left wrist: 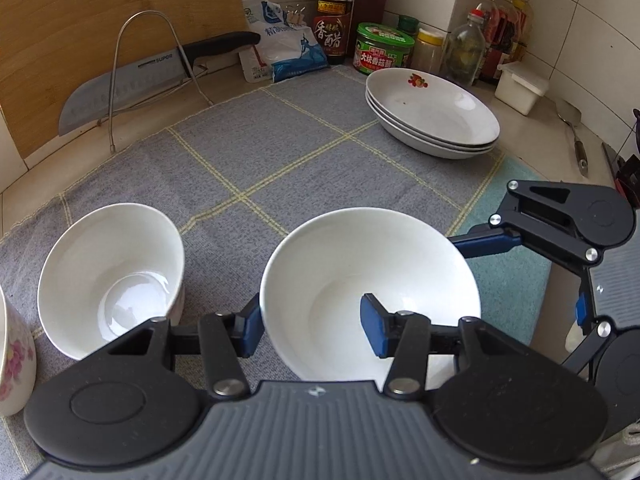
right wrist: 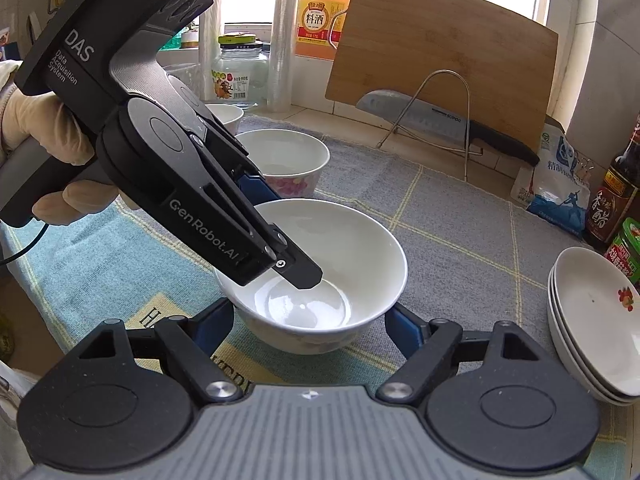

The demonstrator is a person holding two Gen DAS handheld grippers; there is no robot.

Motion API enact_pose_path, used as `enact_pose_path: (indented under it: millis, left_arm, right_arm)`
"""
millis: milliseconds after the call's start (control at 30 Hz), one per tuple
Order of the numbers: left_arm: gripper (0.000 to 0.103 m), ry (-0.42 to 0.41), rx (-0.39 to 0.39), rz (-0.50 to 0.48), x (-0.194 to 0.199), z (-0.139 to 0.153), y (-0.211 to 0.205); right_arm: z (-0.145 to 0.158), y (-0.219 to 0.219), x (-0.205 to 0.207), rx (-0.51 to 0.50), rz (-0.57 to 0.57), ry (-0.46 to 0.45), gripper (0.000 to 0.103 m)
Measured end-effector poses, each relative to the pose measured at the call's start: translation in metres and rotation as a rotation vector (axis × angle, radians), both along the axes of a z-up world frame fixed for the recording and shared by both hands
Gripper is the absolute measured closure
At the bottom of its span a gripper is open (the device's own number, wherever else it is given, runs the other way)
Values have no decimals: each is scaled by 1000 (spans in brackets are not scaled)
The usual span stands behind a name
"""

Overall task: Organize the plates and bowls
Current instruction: 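Set the bowl down on the mat, open and withdraw the left tool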

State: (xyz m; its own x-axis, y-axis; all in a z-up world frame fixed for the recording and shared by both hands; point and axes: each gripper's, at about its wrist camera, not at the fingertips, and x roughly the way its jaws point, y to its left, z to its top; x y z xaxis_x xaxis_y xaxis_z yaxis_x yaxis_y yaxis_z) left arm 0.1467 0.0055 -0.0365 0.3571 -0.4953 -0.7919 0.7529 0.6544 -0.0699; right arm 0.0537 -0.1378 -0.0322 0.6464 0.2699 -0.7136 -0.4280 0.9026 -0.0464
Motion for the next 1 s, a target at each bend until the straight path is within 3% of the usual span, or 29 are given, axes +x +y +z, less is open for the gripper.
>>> enact_pose_path:
  millis: [367, 433, 500, 533, 700, 1000]
  left_arm:
    - [50, 2, -2, -17, -1, -6, -5]
    - [43, 1, -9, -20, -1, -6, -5]
    - [23, -13, -17, -21, -3, -4, -4]
    - [21, -24, -21, -23, -5, -3, -4]
    - [15, -54, -25, -28, -8, 2, 0]
    - [15, -82, -42, 24, -18, 10, 19]
  right_arm:
    - [-3, -4, 1, 7, -19, 17, 17]
    - [-3, -4, 1, 13, -23, 16, 17]
    - [-2, -5, 2, 19, -28, 15, 14]
    - [-2, -5, 1, 20, -30, 12, 10]
    - [0, -4, -1, 27, -30, -3, 0]
    - [7, -3, -2, 32, -35, -18, 0]
